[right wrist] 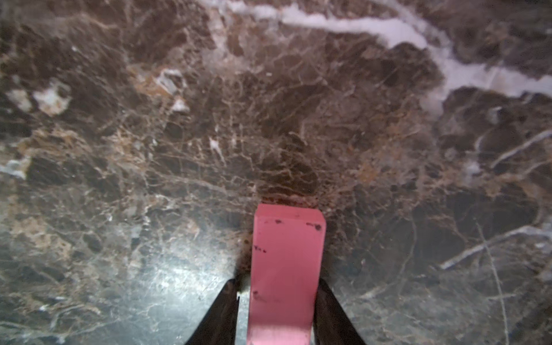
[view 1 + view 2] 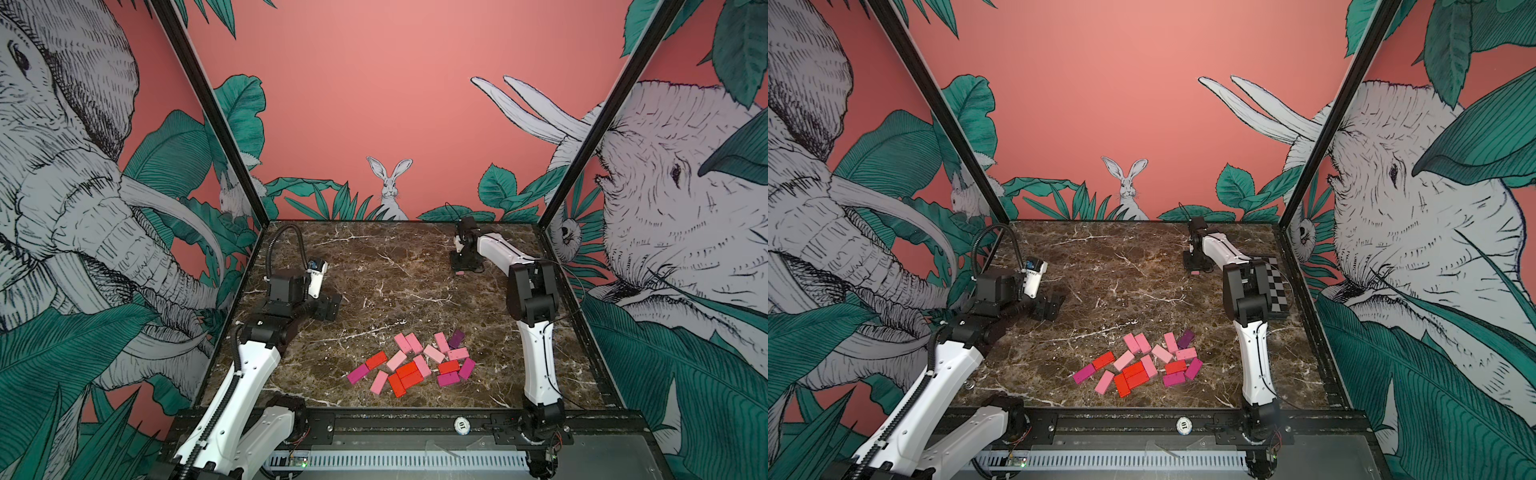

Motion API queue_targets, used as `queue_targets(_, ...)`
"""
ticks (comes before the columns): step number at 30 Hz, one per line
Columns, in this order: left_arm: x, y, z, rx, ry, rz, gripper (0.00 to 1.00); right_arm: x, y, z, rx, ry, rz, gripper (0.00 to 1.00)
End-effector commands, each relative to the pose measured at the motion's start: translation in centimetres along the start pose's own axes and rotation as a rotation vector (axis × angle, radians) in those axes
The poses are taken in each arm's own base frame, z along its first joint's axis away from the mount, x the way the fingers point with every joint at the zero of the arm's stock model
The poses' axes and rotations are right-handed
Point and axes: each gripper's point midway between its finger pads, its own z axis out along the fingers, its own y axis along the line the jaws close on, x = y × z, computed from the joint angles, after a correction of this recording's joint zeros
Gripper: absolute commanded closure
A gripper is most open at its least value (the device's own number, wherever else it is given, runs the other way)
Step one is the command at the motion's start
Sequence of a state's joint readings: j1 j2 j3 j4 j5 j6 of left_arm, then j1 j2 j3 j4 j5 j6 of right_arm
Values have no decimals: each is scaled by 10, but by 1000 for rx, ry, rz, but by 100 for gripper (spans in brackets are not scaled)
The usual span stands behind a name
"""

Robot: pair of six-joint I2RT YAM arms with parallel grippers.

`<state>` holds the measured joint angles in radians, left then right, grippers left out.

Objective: Assemble the letter t with building blocks
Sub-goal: Move the building block to the center of the board.

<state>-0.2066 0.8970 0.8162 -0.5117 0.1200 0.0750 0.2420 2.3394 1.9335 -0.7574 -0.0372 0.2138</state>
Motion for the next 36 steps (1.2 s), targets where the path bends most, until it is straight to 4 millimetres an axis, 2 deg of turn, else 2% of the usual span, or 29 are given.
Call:
queue_targets(1, 4, 0, -3, -4, 2, -7, 2, -4, -2, 0, 8, -9, 18, 61)
queue_targets(9, 4, 0, -2, -4, 3, -8, 2, 0, 1, 1, -12, -1, 47, 73)
queue_targets(20, 4, 0, -2, -2, 5, -7, 3, 14, 8, 2, -46, 12, 102, 74)
queue_targets(36, 4, -1, -3, 2, 2, -7, 3, 34, 10, 1, 6, 55, 116, 73)
